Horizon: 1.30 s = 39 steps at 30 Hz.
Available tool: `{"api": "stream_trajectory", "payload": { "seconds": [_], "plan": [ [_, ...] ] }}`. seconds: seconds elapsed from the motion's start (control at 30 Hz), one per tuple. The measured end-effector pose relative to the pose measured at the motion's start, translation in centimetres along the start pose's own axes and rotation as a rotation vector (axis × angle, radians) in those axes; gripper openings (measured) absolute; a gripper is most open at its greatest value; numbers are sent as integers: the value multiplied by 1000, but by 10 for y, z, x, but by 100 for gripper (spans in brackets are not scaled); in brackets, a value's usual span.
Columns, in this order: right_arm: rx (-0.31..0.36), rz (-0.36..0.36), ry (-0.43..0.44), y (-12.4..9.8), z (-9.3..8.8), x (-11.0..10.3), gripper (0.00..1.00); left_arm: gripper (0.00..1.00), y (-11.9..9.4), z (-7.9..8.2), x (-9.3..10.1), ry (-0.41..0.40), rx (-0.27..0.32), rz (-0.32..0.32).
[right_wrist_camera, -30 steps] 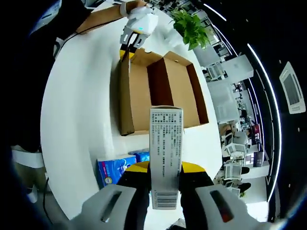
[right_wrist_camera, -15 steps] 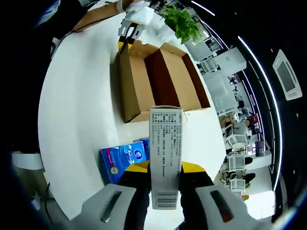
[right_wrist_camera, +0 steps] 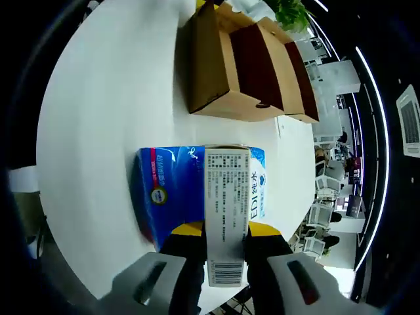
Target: Operate the shoe box by opening the lid, removing the specified soft item, and placing it in the target area until the item is outside and the box remains undamaged.
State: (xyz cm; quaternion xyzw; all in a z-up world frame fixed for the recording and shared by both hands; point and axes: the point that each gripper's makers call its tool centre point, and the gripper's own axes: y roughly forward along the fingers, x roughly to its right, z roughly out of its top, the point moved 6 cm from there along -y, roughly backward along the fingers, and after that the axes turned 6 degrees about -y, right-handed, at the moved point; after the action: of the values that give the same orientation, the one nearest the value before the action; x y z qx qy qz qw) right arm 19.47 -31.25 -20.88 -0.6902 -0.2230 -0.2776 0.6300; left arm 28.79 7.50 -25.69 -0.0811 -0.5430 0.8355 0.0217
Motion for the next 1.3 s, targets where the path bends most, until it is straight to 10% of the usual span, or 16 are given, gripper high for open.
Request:
{"api": "stream_trajectory", "payload": {
  "seconds": [1.3],
  "plan": [
    [-3, 213, 39, -8, 1, -24, 32, 4, 0, -1, 2, 2, -4, 3]
  ]
}}
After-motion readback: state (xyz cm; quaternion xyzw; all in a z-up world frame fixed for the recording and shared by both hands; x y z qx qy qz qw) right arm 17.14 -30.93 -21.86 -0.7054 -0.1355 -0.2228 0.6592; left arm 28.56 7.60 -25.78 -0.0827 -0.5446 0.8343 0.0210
